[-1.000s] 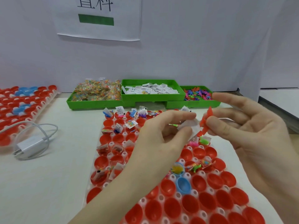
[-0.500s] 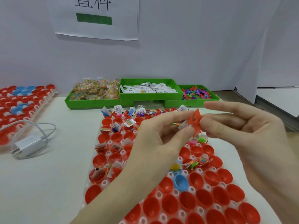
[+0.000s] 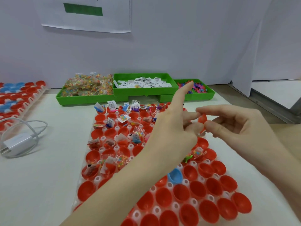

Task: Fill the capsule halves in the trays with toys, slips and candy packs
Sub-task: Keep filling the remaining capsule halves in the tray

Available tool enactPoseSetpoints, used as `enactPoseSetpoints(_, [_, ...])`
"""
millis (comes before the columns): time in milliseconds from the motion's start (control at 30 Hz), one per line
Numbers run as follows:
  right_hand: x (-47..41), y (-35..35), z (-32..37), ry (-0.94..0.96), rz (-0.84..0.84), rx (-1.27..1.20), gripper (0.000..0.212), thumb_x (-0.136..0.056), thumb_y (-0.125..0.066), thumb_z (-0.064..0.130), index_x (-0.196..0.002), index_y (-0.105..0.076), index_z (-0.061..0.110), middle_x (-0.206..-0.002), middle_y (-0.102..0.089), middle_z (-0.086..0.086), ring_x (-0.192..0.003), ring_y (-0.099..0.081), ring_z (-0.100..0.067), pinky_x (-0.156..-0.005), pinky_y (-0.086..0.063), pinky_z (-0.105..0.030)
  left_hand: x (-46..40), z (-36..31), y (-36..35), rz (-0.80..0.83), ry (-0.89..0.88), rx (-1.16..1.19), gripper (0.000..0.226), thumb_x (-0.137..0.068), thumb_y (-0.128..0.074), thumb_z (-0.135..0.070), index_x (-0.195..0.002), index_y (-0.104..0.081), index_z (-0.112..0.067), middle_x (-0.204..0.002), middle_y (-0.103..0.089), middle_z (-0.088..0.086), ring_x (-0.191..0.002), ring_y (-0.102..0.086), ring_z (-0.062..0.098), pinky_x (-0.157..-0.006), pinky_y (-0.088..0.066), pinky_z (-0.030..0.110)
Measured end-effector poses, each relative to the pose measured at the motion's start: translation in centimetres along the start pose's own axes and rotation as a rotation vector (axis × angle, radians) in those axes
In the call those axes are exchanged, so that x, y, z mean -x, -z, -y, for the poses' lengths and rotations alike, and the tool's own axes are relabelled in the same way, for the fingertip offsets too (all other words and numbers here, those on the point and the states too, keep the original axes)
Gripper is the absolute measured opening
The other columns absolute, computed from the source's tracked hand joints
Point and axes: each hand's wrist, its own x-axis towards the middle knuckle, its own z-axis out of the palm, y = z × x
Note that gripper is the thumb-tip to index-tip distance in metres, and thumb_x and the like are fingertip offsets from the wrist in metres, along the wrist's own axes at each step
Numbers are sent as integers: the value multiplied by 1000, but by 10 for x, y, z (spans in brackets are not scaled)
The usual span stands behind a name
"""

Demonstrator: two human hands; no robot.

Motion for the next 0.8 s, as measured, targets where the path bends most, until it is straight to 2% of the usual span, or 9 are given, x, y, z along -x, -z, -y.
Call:
enactPoseSetpoints(67, [4, 3, -8, -11, 13, -47, 35, -76, -65, -4, -81, -67, 30, -74, -70, 18, -56, -58, -3, -56, -46, -8, -2, 3, -7, 1, 17, -16, 79, -85, -59, 0, -139, -21, -42, -124, -54, -4, -66, -63, 6, -69, -50, 11])
enactPoseSetpoints(167, [7, 8, -18, -51, 47, -116, 26, -73, -66, -5, -78, -64, 20, -76, -71, 12, -58, -59, -3, -55, -47, -10, -10, 8, -10, 46, 67, -52, 75, -84, -61, -1, -137, -24, -40, -122, -46, -7, -66, -61, 7, -58, -45, 7])
enactPoseSetpoints(233, [7, 11, -26, -94, 50, -157, 27, -73, -66, -7, -79, -65, 19, -71, -69, 7, -56, -57, -2, -53, -46, -10, -15, 9, -10, 124, 88, -73, 68, -84, -63, -3, -134, -30, -35, -117, -49, -5, -67, -61, 6, -58, -47, 8])
enactPoseSetpoints(300, [7, 14, -32, -139, 62, -173, 32, -73, -66, -9, -83, -67, 22, -73, -69, 3, -55, -56, -4, -53, -47, -11, -18, 11, -11, 195, 85, -116, 55, -84, -64, -8, -129, -40, -28, -118, -50, -3, -75, -62, 6, -69, -52, 13])
enactPoseSetpoints(400, [10, 15, -50, -168, 83, 48, 39, -77, -65, -6, -75, -67, 33, -74, -68, 1, -60, -56, -15, -57, -47, -17, -17, 14, -9, 228, 33, -265, 34, -86, -62, -20, -120, -54, -21, -120, -53, -2, -85, -63, 12, -80, -51, 20])
enactPoseSetpoints(467, [11, 16, -62, -192, 106, 277, 39, -79, -65, -2, -70, -63, 36, -71, -65, 7, -64, -54, -21, -61, -43, -21, -14, 17, -4, 212, 18, -316, 28, -87, -60, -28, -114, -59, -22, -117, -57, -6, -84, -62, 10, -80, -51, 22])
enactPoseSetpoints(533, [12, 15, -71, -237, 177, 415, 34, -82, -64, 5, -70, -59, 36, -77, -62, 11, -64, -53, -19, -61, -41, -18, -12, 18, 3, 175, 26, -311, 22, -88, -58, -30, -109, -62, -23, -111, -60, -9, -81, -60, 7, -79, -51, 23])
enactPoseSetpoints(667, [11, 10, -76, -229, 260, 505, 26, -83, -64, 15, -75, -55, 38, -80, -59, 12, -68, -54, -12, -62, -39, -10, -4, 17, 19, 112, -8, -248, 13, -87, -58, -25, -98, -66, -23, -92, -64, -15, -75, -60, 6, -71, -49, 16])
enactPoseSetpoints(800, [5, 8, -72, -221, 309, 548, 22, -79, -69, 20, -77, -56, 38, -77, -58, 12, -66, -57, -6, -60, -40, -12, 8, 18, 40, 45, -59, -263, 10, -85, -60, -22, -90, -68, -24, -82, -67, -13, -72, -62, 3, -67, -48, 13])
